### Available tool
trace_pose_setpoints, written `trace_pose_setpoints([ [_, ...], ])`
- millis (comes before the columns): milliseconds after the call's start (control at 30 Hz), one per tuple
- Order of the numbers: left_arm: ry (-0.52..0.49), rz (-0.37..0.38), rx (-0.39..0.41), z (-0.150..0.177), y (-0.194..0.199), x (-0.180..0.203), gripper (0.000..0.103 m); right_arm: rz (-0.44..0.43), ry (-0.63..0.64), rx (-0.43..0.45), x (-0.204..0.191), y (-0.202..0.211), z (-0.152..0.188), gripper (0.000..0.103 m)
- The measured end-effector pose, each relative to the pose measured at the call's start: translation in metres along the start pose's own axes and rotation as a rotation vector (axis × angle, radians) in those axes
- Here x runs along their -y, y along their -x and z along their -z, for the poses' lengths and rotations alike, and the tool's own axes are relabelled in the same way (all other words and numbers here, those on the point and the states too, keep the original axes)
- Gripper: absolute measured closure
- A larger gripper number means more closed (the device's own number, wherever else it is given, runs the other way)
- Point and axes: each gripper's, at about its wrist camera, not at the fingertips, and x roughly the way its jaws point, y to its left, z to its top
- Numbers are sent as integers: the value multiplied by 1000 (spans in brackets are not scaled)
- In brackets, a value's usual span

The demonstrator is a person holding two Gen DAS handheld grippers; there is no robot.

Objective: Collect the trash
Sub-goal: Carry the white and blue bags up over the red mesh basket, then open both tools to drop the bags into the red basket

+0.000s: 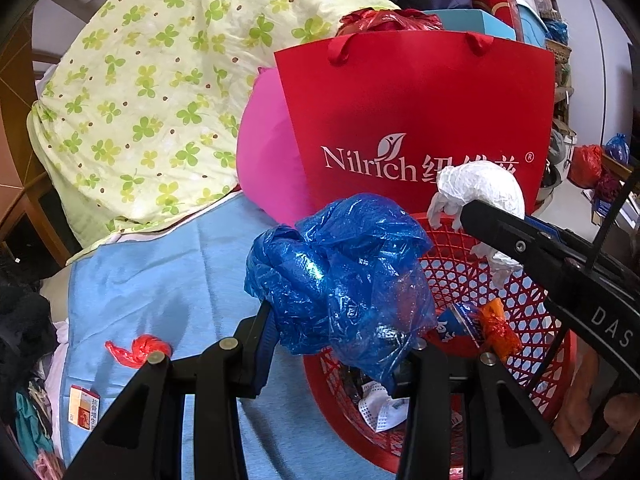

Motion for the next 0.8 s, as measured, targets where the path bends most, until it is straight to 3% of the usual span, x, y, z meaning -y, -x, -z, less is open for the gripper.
trace_pose_setpoints([
  [333,-12,33,-8,2,-4,6,56,24,-36,-21,4,0,2,65],
  [367,-12,38,-9,2,-4,6,55,26,-43,-24,4,0,2,62],
  [433,-13,40,-9,3,-4,7,52,29,-66,-27,8,1,3,40],
  [667,-20,52,2,7,-1,7,37,23,-72,12,3,6,3,40],
  [800,-11,40,4,13,2,-1,35,12,-74,24,-4,5,2,40],
])
